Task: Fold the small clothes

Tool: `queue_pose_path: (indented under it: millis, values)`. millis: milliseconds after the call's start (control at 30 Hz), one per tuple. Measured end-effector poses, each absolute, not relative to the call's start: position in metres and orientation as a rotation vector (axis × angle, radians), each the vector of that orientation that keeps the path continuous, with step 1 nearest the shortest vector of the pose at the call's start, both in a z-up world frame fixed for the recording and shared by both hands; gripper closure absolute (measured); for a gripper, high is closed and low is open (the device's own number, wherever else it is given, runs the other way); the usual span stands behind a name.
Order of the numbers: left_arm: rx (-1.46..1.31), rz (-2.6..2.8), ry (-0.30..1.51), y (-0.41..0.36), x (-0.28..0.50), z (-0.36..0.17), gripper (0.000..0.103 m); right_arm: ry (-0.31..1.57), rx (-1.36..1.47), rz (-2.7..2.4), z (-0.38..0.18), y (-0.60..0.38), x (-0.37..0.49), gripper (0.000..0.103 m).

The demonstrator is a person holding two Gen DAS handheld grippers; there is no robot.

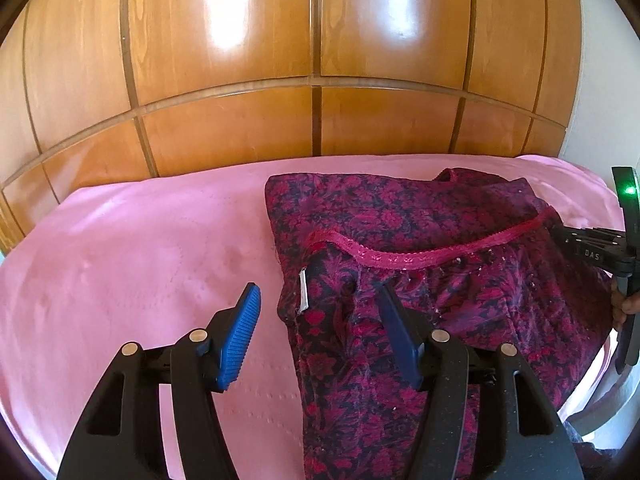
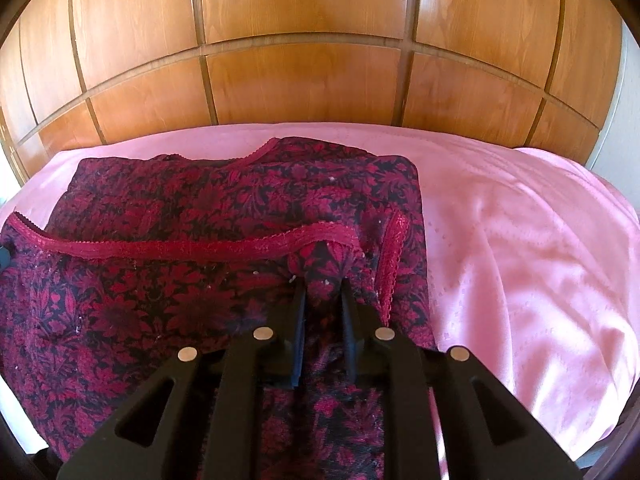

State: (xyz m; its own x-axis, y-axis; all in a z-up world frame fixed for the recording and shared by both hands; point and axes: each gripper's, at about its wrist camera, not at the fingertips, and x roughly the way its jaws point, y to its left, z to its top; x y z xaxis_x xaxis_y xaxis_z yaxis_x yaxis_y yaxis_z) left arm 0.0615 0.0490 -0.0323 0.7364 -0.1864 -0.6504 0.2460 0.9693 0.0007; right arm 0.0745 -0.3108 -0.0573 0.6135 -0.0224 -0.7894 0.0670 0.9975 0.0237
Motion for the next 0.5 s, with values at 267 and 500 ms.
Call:
queue_pose_path:
  millis: [267, 500]
  values:
    - [0.093, -0.239, 0.704, 0.048, 0.063, -0.033, 0.043, 0.902, 0.049, -0.062, -0.053, -0.313, 0.075, 0.075]
    - [0.073, -0.248, 0.736, 0.048, 0.074, -0.038, 0.049, 0.872, 0.068, -0.072, -0.041, -0.321, 0.071, 0.057]
